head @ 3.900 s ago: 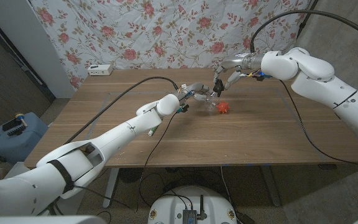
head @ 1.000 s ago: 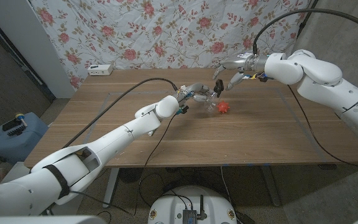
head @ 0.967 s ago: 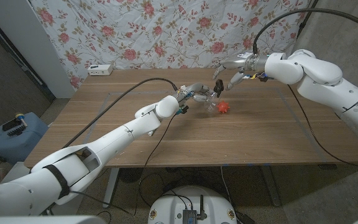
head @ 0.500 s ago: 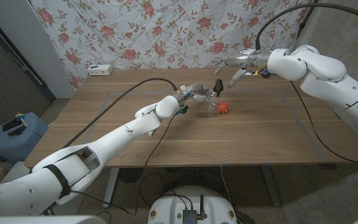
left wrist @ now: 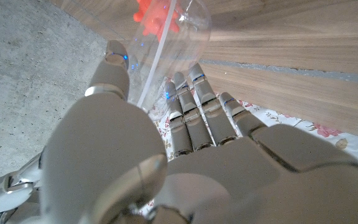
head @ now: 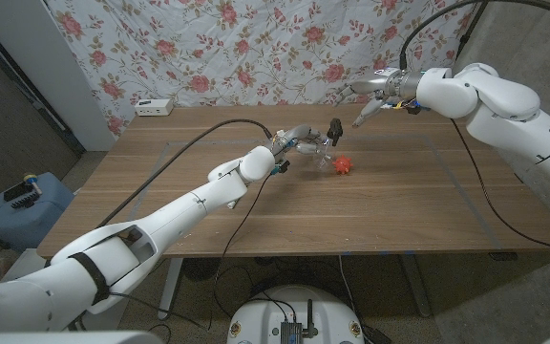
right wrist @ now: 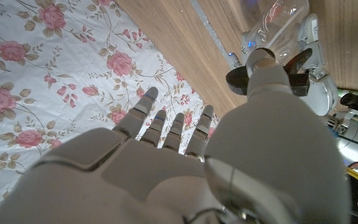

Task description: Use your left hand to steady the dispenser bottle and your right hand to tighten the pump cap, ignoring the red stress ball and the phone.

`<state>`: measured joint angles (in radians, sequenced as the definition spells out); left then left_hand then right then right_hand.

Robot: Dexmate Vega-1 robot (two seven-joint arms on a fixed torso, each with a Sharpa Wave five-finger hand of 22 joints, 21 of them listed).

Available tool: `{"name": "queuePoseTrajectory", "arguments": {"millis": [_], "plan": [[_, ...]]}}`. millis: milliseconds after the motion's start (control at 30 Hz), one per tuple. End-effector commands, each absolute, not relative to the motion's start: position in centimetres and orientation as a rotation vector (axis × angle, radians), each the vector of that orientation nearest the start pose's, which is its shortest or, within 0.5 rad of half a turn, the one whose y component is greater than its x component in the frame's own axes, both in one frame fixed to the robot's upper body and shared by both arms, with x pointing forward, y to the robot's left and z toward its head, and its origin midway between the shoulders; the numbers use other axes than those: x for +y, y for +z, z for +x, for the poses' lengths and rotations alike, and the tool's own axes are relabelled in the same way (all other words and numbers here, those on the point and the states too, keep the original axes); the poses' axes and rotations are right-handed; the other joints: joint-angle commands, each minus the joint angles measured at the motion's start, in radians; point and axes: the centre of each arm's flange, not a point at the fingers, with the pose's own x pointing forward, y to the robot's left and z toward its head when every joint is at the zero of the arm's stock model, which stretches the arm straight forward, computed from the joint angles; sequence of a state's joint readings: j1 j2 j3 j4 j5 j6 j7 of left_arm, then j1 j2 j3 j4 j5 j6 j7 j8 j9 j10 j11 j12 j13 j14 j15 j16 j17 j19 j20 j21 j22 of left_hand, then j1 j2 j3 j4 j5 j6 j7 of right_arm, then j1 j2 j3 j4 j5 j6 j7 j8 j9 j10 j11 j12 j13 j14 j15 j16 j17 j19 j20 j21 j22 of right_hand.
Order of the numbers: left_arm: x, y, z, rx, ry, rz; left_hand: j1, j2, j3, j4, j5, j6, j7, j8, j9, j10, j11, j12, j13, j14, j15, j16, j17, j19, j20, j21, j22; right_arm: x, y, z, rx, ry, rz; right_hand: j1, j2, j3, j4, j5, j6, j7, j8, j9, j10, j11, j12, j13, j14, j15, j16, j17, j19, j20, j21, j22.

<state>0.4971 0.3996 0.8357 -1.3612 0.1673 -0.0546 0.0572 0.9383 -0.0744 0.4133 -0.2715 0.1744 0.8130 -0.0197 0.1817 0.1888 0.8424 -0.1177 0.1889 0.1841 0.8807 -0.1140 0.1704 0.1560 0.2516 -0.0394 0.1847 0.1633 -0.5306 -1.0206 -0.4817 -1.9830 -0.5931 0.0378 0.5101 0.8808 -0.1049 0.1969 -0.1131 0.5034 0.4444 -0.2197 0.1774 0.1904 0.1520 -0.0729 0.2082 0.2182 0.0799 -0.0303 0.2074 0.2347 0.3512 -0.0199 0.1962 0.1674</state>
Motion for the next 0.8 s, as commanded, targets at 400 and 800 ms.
{"name": "queuePoseTrajectory", "arguments": {"millis": [400, 800], "plan": [[5.4, 2.5, 64.6, -0.772, -0.326, 0.817, -0.028, 0.082, 0.117, 0.113, 0.004, 0.057, -0.056, 0.005, 0.001, 0.023, -0.02, 0.005, 0.003, -0.001, -0.074, 0.002, 0.004, 0.004, -0.075, 0.001, 0.003, -25.3, 17.0, 52.2, -0.655, 0.003, -1.614, -0.066, 0.032, -0.016, 0.04, -0.018, -0.011, -0.002, 0.011, 0.003, 0.044, 0.065, 0.019, 0.001, 0.021, 0.009, 0.012, 0.001, 0.032, -0.019, 0.008, 0.003], [6.1, 1.3, 64.7, -0.793, -0.284, 0.725, -0.023, 0.071, 0.114, 0.108, 0.003, 0.028, -0.058, -0.002, 0.002, -0.007, -0.023, -0.004, 0.003, -0.022, -0.077, -0.002, 0.003, 0.003, -0.067, 0.0, 0.002, -26.4, 15.5, 53.2, -0.632, -0.054, -1.386, -0.125, 0.048, -0.036, 0.071, -0.042, -0.021, -0.001, 0.011, 0.002, 0.061, 0.088, 0.021, 0.0, 0.046, 0.023, 0.022, -0.001, 0.049, -0.006, 0.008, 0.003]]}}
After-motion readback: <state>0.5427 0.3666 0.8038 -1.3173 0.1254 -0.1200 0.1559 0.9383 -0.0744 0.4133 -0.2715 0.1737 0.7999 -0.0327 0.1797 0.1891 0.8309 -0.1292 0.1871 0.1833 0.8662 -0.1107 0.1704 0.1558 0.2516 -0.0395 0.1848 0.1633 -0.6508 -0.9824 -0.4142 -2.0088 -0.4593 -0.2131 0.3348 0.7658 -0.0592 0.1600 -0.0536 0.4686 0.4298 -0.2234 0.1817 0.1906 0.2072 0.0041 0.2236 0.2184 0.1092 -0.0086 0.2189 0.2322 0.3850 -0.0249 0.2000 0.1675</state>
